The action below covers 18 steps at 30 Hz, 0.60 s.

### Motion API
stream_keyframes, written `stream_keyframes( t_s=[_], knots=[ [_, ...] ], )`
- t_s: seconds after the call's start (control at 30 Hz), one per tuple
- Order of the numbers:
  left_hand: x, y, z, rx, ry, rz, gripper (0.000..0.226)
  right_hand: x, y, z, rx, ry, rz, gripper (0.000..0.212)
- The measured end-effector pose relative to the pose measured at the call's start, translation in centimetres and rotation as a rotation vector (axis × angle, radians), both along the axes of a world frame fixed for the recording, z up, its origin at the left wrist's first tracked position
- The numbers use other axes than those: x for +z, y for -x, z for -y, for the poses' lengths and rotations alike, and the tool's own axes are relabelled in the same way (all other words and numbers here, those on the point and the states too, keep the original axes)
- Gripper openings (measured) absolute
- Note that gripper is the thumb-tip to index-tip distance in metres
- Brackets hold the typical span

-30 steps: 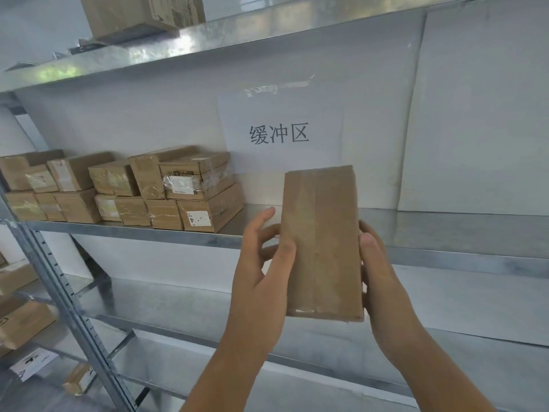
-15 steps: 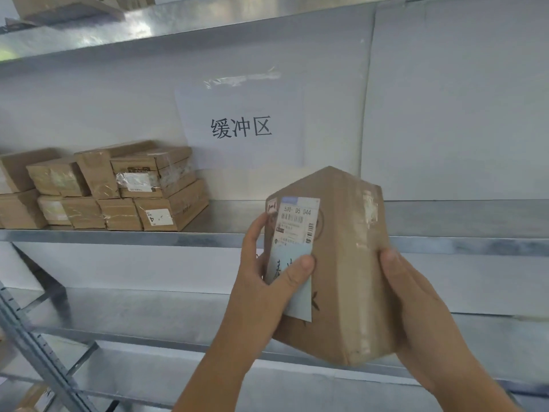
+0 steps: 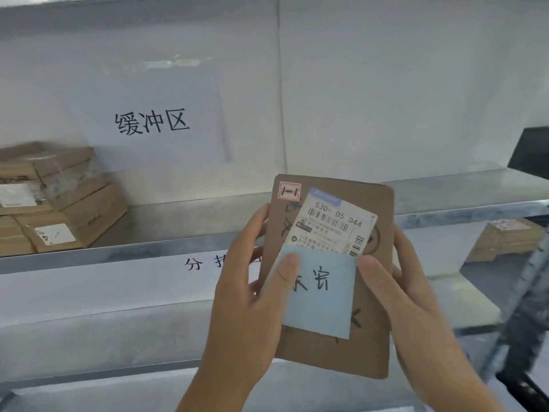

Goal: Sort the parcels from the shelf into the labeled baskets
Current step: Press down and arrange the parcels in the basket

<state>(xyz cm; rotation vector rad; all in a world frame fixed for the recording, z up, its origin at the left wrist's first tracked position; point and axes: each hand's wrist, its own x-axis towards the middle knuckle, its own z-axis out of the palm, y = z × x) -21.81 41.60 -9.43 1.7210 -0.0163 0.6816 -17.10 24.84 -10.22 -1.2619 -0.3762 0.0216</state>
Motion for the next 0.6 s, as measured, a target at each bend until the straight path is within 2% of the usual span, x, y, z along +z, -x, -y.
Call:
stream_keyframes(
  t_s=[0.13,0.33,0.6],
  knots=[
    [-0.2,-2.3,4.3,-0.176,0.009,0.012,0.058,-0.3,-0.7,4.4,-0.134,-0.001,0.032,0.078],
    [-1.6,-7.2,12.9,-0.233,-0.178,0.066,0.052,-0.3,-2.7,12.4,-0.377,0.224,0.213,0.057],
    [-2.2,-12.0,27.7,-0.383,-0.264,0.067,0.052,-1.7,-4.3,27.7,-0.629,0.416,0.192,0.051]
  ],
)
